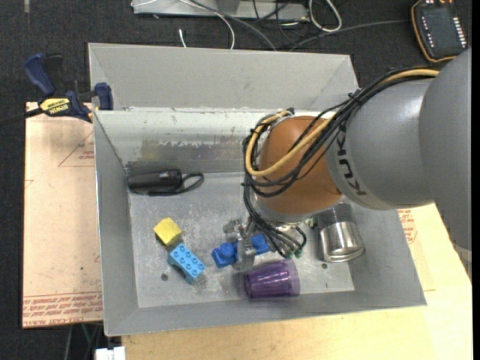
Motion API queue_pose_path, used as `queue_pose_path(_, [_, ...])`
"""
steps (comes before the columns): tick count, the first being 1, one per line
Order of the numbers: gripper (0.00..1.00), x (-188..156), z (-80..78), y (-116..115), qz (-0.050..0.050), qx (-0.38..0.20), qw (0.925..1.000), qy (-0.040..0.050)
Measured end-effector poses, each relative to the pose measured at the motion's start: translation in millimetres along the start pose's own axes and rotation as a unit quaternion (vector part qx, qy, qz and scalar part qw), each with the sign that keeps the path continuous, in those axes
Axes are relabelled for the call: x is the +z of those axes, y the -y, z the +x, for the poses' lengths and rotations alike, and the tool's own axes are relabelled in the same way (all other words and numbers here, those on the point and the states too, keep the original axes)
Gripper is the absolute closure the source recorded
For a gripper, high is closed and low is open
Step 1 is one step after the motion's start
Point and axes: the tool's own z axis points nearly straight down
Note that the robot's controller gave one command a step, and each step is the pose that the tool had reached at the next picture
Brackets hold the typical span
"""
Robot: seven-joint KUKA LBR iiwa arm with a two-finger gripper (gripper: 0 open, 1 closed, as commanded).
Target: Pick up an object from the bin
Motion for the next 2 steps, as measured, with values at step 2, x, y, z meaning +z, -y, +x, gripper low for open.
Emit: queue_pose_path(2, [1.0,-38,-0.6,-1,0.0,0.0,1.0,0.0001])
